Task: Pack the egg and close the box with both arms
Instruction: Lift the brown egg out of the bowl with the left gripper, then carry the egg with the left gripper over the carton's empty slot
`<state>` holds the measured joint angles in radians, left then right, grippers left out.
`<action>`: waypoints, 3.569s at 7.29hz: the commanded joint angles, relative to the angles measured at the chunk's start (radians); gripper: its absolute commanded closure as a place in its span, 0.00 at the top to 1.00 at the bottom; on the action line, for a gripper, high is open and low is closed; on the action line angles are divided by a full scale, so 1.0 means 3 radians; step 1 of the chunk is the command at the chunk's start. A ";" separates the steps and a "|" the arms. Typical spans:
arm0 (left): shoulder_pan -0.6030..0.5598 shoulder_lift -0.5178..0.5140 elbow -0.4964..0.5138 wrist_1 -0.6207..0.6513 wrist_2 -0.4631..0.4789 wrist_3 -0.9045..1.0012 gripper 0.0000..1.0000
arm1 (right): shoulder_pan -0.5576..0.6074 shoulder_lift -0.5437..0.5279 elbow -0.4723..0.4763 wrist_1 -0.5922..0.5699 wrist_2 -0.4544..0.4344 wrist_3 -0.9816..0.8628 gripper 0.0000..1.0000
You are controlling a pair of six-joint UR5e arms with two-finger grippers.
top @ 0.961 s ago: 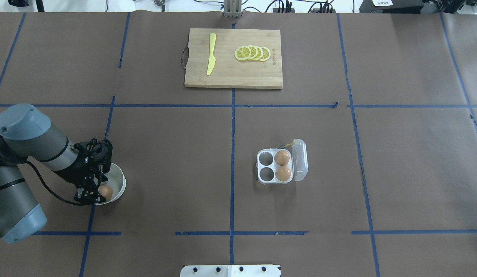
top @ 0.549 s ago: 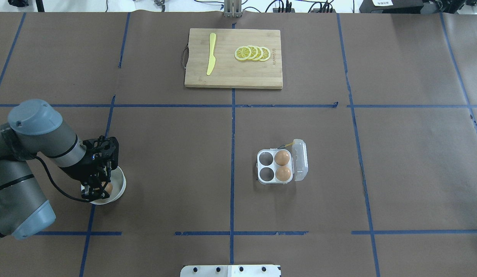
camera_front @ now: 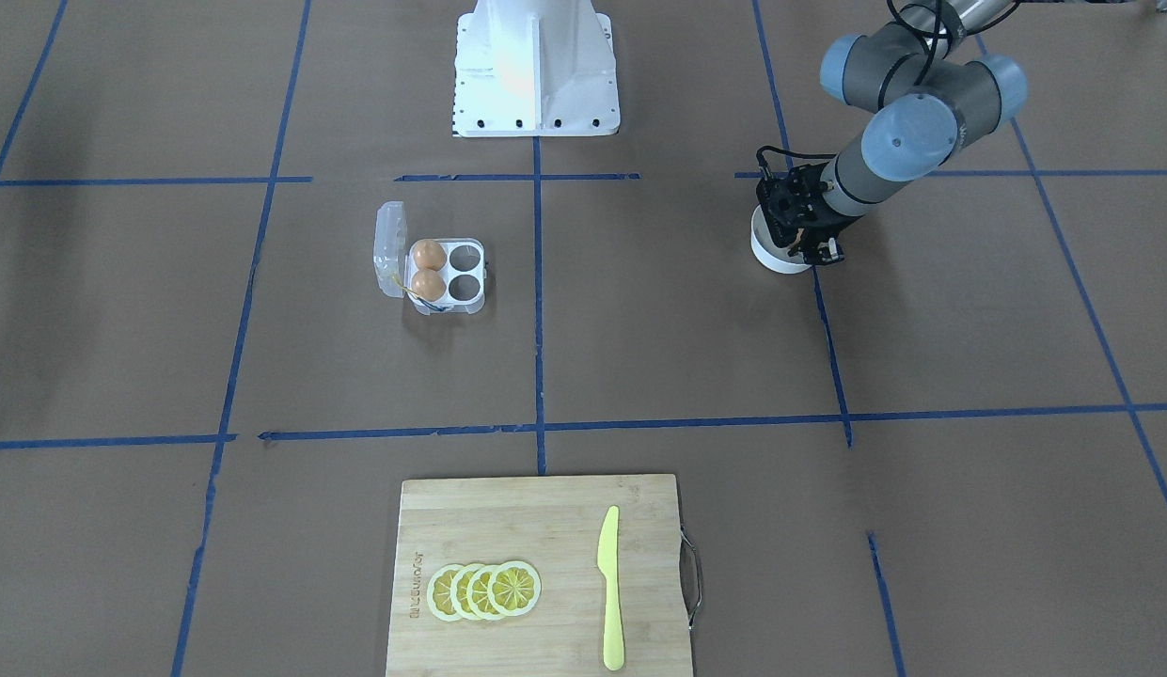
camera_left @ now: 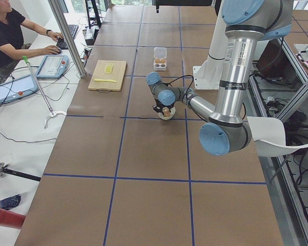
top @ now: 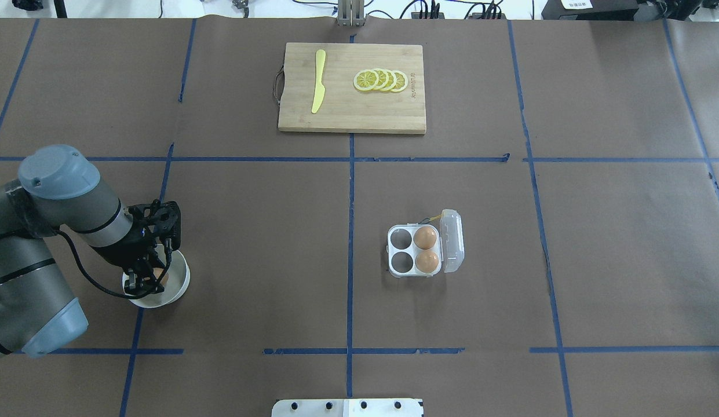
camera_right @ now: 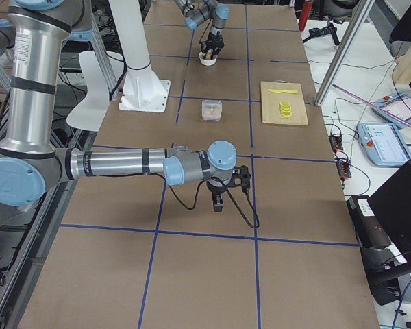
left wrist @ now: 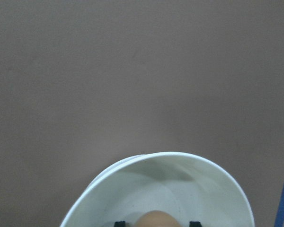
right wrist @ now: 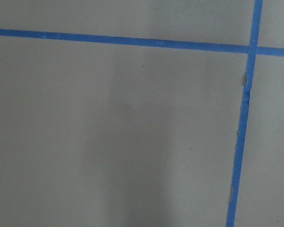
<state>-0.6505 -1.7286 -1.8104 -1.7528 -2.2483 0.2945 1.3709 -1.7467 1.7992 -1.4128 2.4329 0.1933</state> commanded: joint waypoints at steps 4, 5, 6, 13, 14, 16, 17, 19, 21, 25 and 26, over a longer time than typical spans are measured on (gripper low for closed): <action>-0.0076 0.0009 -0.0177 0.0176 0.0075 -0.0005 0.00 | 0.0002 0.0004 0.0006 0.0000 0.0005 0.0005 1.00; -0.0082 0.0004 -0.0203 0.0238 0.0080 -0.0005 0.00 | -0.0003 0.0004 0.0006 0.0000 0.0005 0.0005 1.00; -0.0102 0.0004 -0.0249 0.0244 0.0080 -0.0025 0.00 | -0.0003 0.0004 0.0006 0.0000 0.0005 0.0005 1.00; -0.0230 -0.0934 -0.0112 0.0254 0.0392 -0.1174 0.00 | -0.0009 0.0024 0.0026 0.0031 0.0046 0.0005 1.00; -0.0159 -0.1159 0.0010 0.0249 0.0397 -0.1439 0.00 | -0.0009 0.0024 0.0031 0.0036 0.0051 0.0010 1.00; 0.0081 -0.1558 0.0265 0.0188 0.0387 -0.1981 0.00 | -0.0009 0.0029 0.0036 0.0051 0.0051 0.0010 1.00; 0.0244 -0.1839 0.0566 -0.0025 0.0387 -0.2434 0.00 | -0.0009 0.0029 0.0042 0.0056 0.0066 0.0010 1.00; 0.0470 -0.2122 0.0946 -0.0445 0.0438 -0.2974 0.00 | -0.0009 0.0034 0.0077 0.0056 0.0122 0.0015 1.00; 0.0639 -0.2490 0.1217 -0.0467 0.0739 -0.3180 0.00 | -0.0014 0.0034 0.0082 0.0056 0.0128 0.0015 1.00; 0.0731 -0.2517 0.1412 -0.0788 0.0919 -0.3430 0.00 | -0.0024 0.0029 0.0082 0.0051 0.0128 0.0015 1.00; 0.0736 -0.2522 0.1422 -0.0799 0.0924 -0.3436 0.07 | -0.0024 0.0034 0.0077 0.0051 0.0128 0.0015 1.00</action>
<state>-0.4344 -2.4835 -1.3934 -1.9739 -1.9779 -0.7202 1.3643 -1.7375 1.8238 -1.3974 2.4712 0.1979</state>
